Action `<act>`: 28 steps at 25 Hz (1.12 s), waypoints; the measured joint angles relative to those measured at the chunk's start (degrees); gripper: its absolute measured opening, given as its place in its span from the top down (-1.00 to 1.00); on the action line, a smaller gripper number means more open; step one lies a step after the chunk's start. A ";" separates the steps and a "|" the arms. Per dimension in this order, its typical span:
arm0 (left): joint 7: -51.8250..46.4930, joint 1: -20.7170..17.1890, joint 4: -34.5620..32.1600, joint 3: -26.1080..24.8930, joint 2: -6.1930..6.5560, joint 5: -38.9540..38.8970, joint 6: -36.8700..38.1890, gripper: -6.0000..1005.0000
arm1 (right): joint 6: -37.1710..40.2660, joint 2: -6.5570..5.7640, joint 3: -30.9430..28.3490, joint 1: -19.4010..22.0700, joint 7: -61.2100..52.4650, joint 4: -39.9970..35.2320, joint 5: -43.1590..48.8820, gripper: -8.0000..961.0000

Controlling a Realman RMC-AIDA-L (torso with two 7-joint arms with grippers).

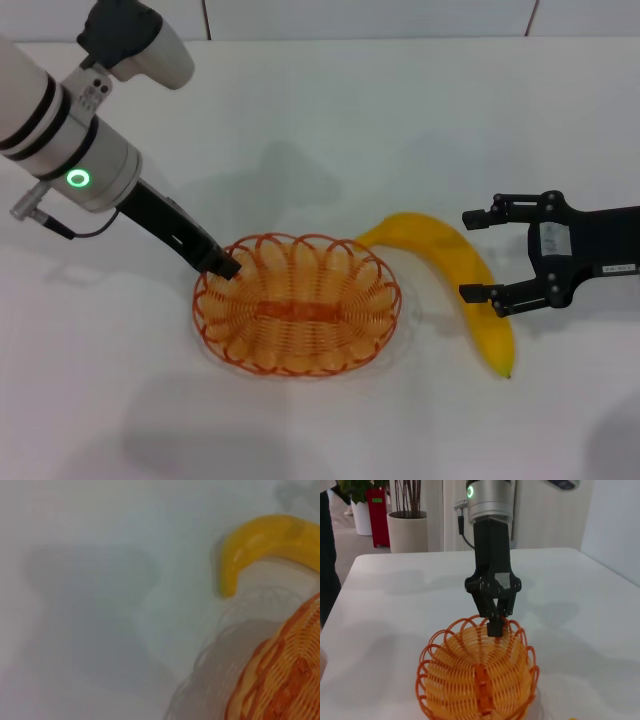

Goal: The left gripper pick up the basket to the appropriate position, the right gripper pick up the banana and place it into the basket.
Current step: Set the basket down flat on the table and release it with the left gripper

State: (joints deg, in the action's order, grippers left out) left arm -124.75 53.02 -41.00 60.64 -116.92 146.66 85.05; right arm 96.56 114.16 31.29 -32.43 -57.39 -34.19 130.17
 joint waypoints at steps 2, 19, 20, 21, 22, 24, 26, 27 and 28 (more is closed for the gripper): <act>-0.09 0.20 0.52 0.00 0.06 0.01 0.01 0.84 | 0.01 0.00 0.00 0.00 0.00 0.00 0.00 -0.66; -0.50 0.50 0.84 0.01 0.12 0.89 -0.14 0.73 | -0.07 0.00 0.00 -0.09 0.00 0.00 0.00 -0.65; -0.51 0.50 0.84 0.00 0.12 0.90 -0.15 0.72 | -0.05 0.00 0.00 -0.09 0.00 0.00 0.00 -0.65; -0.53 0.52 0.84 0.00 0.12 0.97 -0.15 0.72 | -0.02 0.00 0.00 -0.09 0.00 0.00 0.00 -0.65; -0.56 0.54 0.84 0.01 0.12 1.06 -0.15 0.71 | 0.00 0.00 0.00 -0.09 0.00 0.00 0.00 -0.65; -0.63 0.59 0.84 0.00 0.09 1.42 -0.15 0.70 | 0.01 0.00 0.00 -0.09 0.00 0.00 0.00 -0.65; -0.67 0.62 0.84 0.00 0.06 1.58 -0.15 0.69 | 0.03 0.00 0.00 -0.09 0.00 0.00 0.00 -0.64; -0.68 0.64 0.84 0.00 0.06 1.60 -0.15 0.68 | 0.03 0.00 0.00 -0.09 0.00 0.00 0.00 -0.64; -0.68 0.66 0.84 0.00 0.05 1.60 -0.15 0.67 | 0.03 0.00 0.00 -0.09 0.00 0.00 0.00 -0.64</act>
State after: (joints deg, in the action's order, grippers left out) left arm -125.43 53.68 -40.16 60.65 -116.87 148.26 84.89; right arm 96.59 114.16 31.29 -32.52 -57.39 -34.19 130.17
